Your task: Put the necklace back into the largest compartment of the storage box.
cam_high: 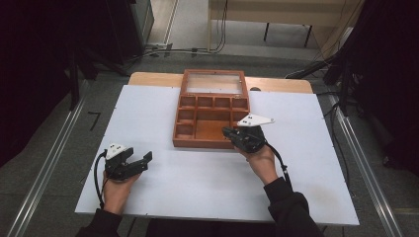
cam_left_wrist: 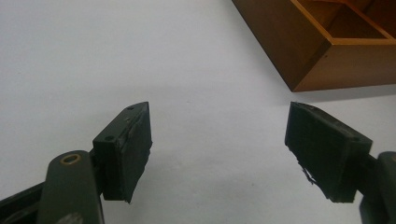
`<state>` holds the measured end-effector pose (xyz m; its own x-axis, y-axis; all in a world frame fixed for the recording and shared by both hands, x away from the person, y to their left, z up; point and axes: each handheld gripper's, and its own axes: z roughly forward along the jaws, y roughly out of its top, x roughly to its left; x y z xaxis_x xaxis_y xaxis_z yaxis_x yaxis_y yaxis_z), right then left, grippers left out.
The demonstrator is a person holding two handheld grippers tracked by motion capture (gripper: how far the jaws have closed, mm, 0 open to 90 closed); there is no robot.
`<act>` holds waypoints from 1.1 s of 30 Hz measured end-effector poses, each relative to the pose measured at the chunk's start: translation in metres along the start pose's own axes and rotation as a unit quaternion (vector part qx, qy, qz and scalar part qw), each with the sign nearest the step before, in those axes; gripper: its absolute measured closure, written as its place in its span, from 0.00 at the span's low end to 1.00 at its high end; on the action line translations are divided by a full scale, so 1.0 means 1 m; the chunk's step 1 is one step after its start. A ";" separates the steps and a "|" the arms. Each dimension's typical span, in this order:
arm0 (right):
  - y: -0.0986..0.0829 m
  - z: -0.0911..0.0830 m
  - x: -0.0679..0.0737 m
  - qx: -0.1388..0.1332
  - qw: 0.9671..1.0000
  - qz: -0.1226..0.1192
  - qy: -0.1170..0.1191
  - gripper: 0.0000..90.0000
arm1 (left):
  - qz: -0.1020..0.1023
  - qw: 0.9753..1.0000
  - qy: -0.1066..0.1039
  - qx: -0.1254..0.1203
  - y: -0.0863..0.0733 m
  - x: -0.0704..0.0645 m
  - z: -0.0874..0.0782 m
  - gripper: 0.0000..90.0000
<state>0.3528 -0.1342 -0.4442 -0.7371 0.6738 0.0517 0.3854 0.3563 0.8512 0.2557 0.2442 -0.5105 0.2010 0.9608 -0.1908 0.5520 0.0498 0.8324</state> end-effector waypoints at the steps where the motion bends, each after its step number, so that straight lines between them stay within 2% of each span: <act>1: 0.001 0.002 -0.001 0.000 1.000 0.000 -0.002 0.94 | 0.000 1.000 0.000 0.000 0.000 0.000 0.000 0.26; 13: 0.006 0.025 -0.008 0.008 1.000 0.018 -0.015 0.94 | -0.001 1.000 -0.001 -0.001 0.000 0.000 0.000 0.26; 20: 0.011 0.033 -0.009 0.013 1.000 0.017 -0.023 0.94 | -0.002 1.000 -0.001 -0.001 0.000 0.000 0.000 0.26; 33: 0.017 0.052 -0.022 0.027 0.998 0.025 -0.042 0.94 | -0.002 1.000 -0.002 -0.002 0.000 0.000 -0.001 0.26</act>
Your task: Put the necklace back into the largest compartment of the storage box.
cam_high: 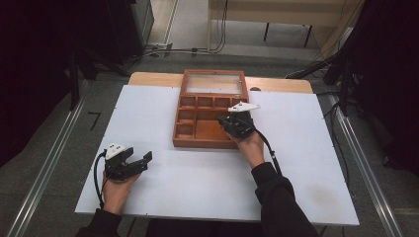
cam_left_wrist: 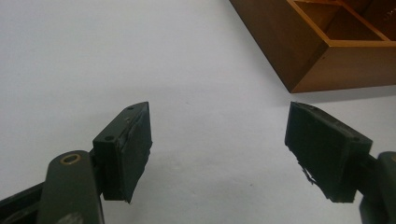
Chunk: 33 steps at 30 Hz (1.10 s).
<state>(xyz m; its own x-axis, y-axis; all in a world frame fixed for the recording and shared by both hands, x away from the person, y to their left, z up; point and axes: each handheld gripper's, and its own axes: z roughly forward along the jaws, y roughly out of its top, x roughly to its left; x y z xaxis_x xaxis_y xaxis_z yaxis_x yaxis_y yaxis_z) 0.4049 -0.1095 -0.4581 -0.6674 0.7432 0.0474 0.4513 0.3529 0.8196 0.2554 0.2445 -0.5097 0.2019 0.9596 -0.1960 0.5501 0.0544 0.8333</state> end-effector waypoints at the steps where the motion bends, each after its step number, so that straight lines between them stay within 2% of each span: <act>1: 0.000 0.000 0.000 0.000 1.000 0.000 0.000 0.94 | 0.000 1.000 0.000 0.000 0.000 0.000 0.000 0.26; 8: 0.001 0.007 -0.002 0.010 1.000 0.006 -0.005 0.94 | 0.000 1.000 -0.001 -0.001 0.000 0.000 0.000 0.26; 14: 0.004 0.010 0.000 0.012 1.000 0.001 -0.008 0.92 | 0.000 1.000 -0.001 0.000 0.000 0.000 0.000 0.26; 17: 0.005 0.011 0.000 0.010 1.000 0.004 -0.003 0.81 | 0.000 1.000 -0.001 0.000 0.000 0.000 0.000 0.26; 20: 0.005 0.011 0.000 0.012 1.000 0.005 0.000 0.74 | 0.000 1.000 -0.001 -0.001 0.000 0.000 0.000 0.26; 30: 0.003 0.006 -0.001 0.020 1.000 0.009 0.012 0.57 | 0.000 1.000 -0.001 0.000 0.000 0.000 0.000 0.26; 33: 0.003 0.005 0.000 0.022 1.000 0.008 0.014 0.57 | 0.001 1.000 -0.001 0.000 0.000 0.000 0.000 0.26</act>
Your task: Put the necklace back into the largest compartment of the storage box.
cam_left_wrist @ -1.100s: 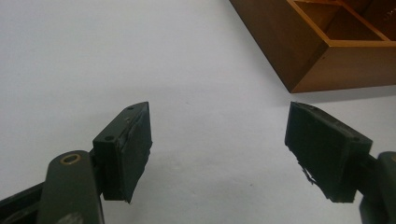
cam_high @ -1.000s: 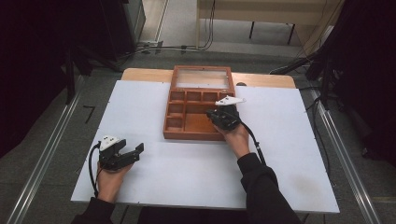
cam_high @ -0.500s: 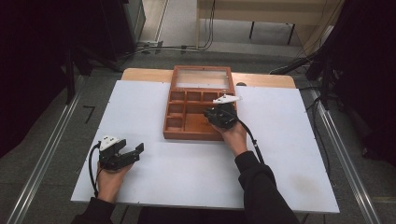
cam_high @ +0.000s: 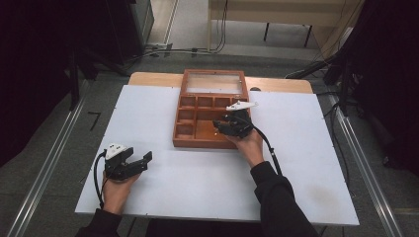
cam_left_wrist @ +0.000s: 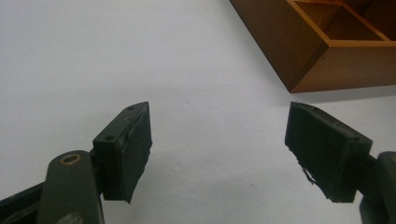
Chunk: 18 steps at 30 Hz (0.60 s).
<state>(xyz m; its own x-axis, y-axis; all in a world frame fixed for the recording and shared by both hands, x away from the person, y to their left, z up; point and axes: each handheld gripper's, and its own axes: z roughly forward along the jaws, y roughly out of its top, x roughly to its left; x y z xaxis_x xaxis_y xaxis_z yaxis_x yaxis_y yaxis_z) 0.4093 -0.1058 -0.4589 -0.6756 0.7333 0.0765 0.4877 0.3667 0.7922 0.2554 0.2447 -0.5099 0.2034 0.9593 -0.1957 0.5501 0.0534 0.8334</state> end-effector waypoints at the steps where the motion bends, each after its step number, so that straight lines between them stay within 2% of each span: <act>1: -0.001 -0.002 0.001 0.000 1.000 0.001 0.002 0.53 | 0.000 1.000 0.000 0.000 0.000 0.000 0.000 0.26; 11: -0.003 -0.007 0.003 0.001 1.000 0.000 0.010 0.44 | 0.000 1.000 0.000 0.000 0.000 0.000 0.000 0.26; 18: -0.005 -0.009 0.003 0.000 1.000 0.002 0.010 0.42 | 0.001 1.000 0.001 0.000 0.000 0.000 0.000 0.26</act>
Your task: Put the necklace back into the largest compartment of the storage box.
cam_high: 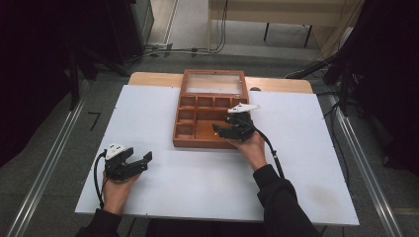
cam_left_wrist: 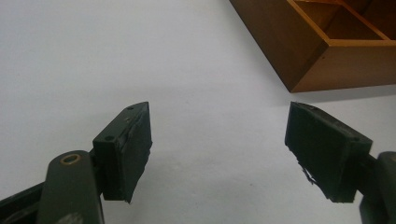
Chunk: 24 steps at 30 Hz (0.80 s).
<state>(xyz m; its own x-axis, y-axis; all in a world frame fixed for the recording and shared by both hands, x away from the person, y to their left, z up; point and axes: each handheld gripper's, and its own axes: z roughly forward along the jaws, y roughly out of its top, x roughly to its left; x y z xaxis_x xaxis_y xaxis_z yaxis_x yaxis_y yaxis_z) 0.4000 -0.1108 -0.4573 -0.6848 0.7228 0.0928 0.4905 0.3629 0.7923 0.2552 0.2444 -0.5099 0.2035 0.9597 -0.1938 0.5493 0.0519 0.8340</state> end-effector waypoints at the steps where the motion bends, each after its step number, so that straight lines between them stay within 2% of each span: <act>1: 0.000 0.000 0.000 0.001 1.000 0.001 0.001 0.42 | 0.000 1.000 0.000 0.000 0.000 0.000 0.000 0.26; 15: -0.003 -0.004 0.000 0.001 1.000 0.002 0.002 0.40 | 0.000 1.000 0.000 0.000 0.000 0.000 0.000 0.26; 24: -0.011 -0.011 -0.005 0.003 1.000 0.008 -0.002 0.38 | 0.001 1.000 0.000 0.000 0.000 0.000 0.000 0.26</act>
<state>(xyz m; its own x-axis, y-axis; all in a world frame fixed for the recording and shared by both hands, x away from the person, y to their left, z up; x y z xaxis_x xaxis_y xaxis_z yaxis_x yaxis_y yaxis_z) 0.3924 -0.1250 -0.4597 -0.6746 0.7310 0.1024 0.5048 0.3556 0.7866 0.2551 0.2444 -0.5099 0.2037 0.9599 -0.1924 0.5491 0.0506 0.8342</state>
